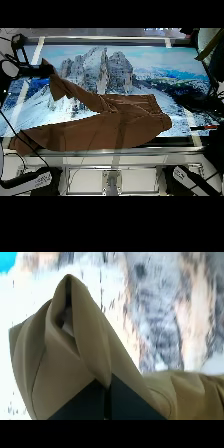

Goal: Fold the clothes and pants, and hang the long-sleeved shirts on hangers.

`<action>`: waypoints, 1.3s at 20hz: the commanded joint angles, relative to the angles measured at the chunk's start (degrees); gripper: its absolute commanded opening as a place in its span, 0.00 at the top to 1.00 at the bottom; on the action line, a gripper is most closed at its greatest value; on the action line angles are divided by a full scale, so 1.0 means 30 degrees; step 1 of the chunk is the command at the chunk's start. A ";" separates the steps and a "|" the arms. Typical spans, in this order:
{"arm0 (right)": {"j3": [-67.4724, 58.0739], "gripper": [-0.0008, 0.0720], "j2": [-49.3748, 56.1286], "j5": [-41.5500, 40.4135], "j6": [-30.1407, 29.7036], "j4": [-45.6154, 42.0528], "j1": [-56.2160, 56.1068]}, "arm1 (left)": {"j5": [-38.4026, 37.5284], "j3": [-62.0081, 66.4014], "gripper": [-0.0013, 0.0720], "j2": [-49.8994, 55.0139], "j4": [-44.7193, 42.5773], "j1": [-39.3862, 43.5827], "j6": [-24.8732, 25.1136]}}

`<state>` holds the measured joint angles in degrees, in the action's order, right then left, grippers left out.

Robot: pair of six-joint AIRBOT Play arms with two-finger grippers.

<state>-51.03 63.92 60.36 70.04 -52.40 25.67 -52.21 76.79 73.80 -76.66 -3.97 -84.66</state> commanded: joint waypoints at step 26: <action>-1.2174 0.93 1.5416 0.5202 -0.3716 0.3942 -0.3169 | -0.1683 -0.0364 0.97 0.0969 -0.1260 0.0219 -0.0058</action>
<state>-85.73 110.50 74.15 59.86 -43.59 15.94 -57.30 75.68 76.84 -79.22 -3.33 -84.86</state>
